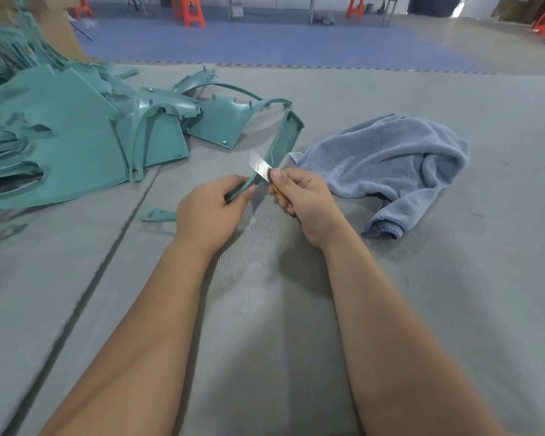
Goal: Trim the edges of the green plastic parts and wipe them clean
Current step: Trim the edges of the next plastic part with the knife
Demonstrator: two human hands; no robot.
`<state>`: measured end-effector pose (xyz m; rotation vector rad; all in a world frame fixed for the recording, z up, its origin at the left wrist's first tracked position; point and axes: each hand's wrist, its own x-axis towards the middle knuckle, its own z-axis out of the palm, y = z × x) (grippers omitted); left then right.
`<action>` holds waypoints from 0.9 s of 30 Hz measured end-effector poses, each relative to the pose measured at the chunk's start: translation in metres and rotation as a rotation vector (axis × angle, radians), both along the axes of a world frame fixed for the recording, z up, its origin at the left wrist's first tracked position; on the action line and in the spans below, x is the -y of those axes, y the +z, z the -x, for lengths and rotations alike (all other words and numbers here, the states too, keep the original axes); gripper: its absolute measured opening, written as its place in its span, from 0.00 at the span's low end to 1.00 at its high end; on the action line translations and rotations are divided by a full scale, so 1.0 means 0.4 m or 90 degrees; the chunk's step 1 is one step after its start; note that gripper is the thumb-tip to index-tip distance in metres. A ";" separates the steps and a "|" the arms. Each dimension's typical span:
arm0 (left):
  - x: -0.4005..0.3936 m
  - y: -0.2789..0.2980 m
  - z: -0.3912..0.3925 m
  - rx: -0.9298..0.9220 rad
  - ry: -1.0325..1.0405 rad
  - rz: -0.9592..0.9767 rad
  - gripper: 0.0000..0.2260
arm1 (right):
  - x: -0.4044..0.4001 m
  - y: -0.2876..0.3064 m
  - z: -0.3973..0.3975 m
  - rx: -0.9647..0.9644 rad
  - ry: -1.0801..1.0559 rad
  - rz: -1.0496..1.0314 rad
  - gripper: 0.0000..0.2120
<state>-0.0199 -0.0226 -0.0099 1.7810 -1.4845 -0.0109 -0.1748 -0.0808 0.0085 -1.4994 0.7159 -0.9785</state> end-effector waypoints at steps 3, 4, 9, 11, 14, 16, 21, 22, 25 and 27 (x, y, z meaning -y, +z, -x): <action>-0.001 0.002 0.000 -0.032 0.006 -0.014 0.08 | 0.003 -0.004 0.002 0.005 0.001 0.006 0.16; 0.000 0.003 0.001 -0.037 0.007 -0.019 0.07 | 0.003 -0.006 0.003 0.008 0.000 0.005 0.16; 0.003 0.007 0.006 -0.040 0.022 -0.036 0.09 | 0.010 -0.013 0.007 0.017 0.008 0.008 0.16; 0.005 0.007 0.007 -0.037 0.029 -0.040 0.10 | 0.013 -0.018 0.007 0.019 0.004 0.012 0.16; 0.008 0.007 0.008 -0.037 0.040 -0.045 0.11 | 0.017 -0.022 0.006 0.028 -0.003 0.011 0.15; 0.010 0.008 0.009 -0.037 0.050 -0.049 0.12 | 0.019 -0.023 0.004 0.033 -0.006 0.009 0.15; 0.010 0.007 0.010 -0.033 0.055 -0.039 0.12 | 0.020 -0.021 0.004 0.041 -0.019 -0.009 0.15; 0.010 0.007 0.010 -0.030 0.055 -0.038 0.12 | 0.021 -0.021 0.004 0.040 -0.019 -0.007 0.15; 0.011 0.008 0.011 -0.017 0.055 -0.036 0.13 | 0.021 -0.021 0.003 0.040 -0.022 -0.008 0.15; 0.007 0.008 0.008 -0.020 0.057 -0.032 0.14 | 0.024 -0.019 0.004 0.089 -0.048 -0.043 0.15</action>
